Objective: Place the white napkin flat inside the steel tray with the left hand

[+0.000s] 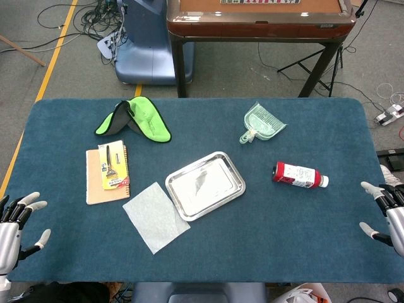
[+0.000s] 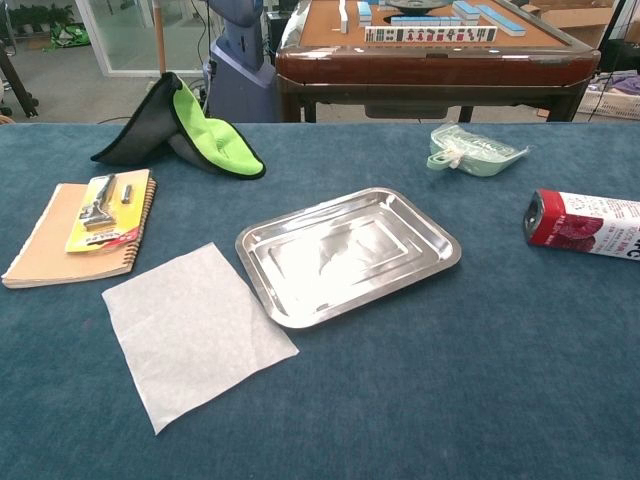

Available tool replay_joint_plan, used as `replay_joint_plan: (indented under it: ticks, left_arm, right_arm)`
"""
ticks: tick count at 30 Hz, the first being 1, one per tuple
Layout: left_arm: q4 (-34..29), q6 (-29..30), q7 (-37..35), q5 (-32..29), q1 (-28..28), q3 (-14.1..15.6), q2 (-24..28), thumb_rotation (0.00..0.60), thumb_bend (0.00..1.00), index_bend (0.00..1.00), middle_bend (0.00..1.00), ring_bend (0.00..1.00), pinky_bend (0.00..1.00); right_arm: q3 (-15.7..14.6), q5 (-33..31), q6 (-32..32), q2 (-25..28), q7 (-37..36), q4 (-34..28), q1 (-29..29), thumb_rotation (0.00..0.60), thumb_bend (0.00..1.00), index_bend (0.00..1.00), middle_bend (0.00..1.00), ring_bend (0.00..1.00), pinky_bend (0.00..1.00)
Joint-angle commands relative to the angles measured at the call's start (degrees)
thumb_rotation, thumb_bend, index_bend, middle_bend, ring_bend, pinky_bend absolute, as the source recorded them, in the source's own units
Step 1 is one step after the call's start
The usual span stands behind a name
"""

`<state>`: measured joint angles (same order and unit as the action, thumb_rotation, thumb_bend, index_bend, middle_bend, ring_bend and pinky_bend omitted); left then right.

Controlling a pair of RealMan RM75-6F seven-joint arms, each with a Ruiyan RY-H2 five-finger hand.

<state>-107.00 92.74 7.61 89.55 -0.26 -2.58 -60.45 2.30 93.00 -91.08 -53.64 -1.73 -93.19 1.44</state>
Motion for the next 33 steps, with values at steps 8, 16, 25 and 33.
replay_joint_plan:
  ticks: [8, 16, 25, 33]
  left_arm:
    - [1.3, -1.5, -0.7, 1.6, -1.2, 0.2, 0.0, 0.600, 0.24, 0.31, 0.20, 0.16, 0.00]
    - [4.3, -6.4, -3.1, 6.1, -4.7, 1.6, 0.6, 0.600, 0.24, 0.32, 0.20, 0.16, 0.00]
    - [8.0, -15.2, -4.9, 13.0, -11.5, 4.0, -0.6, 0.600, 0.24, 0.32, 0.20, 0.16, 0.00]
    - [11.8, -19.7, -6.3, 19.1, -17.1, 5.6, -4.9, 0.600, 0.24, 0.32, 0.20, 0.16, 0.00]
  right_arm:
    - [0.5, -0.2, -0.2, 0.6, 0.5, -0.4, 0.2, 0.600, 0.08, 0.21, 0.31, 0.20, 0.25]
    - [1.2, -1.0, -0.2, 1.5, 1.7, -1.6, 0.4, 0.600, 0.08, 0.21, 0.31, 0.20, 0.25]
    - [1.4, -1.5, 0.7, 1.8, 2.8, -2.7, 0.9, 0.600, 0.08, 0.21, 0.31, 0.20, 0.25]
    - [1.2, -1.9, 0.9, 1.8, 3.2, -2.9, 0.7, 0.600, 0.08, 0.21, 0.31, 0.20, 0.25]
